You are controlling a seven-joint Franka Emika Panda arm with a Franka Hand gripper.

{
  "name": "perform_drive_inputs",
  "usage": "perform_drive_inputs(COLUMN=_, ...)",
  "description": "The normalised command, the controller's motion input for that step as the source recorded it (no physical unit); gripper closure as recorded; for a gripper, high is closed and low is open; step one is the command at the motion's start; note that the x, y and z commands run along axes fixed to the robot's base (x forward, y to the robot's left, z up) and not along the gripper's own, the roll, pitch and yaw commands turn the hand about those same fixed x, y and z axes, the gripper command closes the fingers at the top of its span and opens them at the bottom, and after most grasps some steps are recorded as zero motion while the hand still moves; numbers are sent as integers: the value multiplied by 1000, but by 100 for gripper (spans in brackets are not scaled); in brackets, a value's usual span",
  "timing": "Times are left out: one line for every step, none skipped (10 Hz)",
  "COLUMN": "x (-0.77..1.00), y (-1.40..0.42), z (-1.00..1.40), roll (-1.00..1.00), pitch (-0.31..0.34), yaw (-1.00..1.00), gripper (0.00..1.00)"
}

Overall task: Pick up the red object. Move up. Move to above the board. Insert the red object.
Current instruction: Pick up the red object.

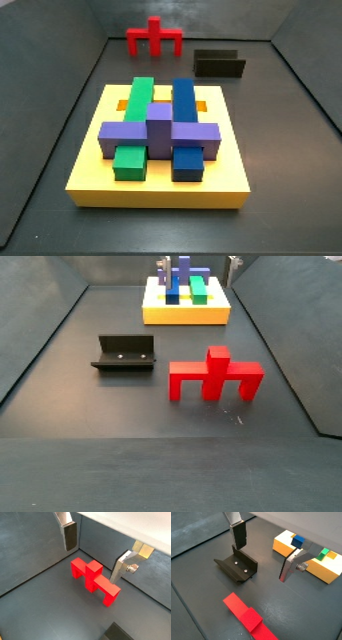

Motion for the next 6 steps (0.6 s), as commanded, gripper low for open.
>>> perform_drive_inputs(x=20, y=0, z=0, roll=0, pitch=0, yaw=0, gripper=0)
perform_drive_inputs(x=14, y=9, z=-149, roll=0, pitch=0, yaw=0, gripper=0)
perform_drive_inputs(x=-9, y=383, z=-449, roll=30, pitch=0, yaw=0, gripper=0)
perform_drive_inputs(x=-166, y=534, z=-626, roll=66, pitch=-44, yaw=0, gripper=0)
perform_drive_inputs(x=-246, y=471, z=-700, roll=96, pitch=-74, yaw=-31, gripper=0)
perform_drive_inputs(x=-189, y=271, z=-677, roll=116, pitch=-43, yaw=-43, gripper=0)
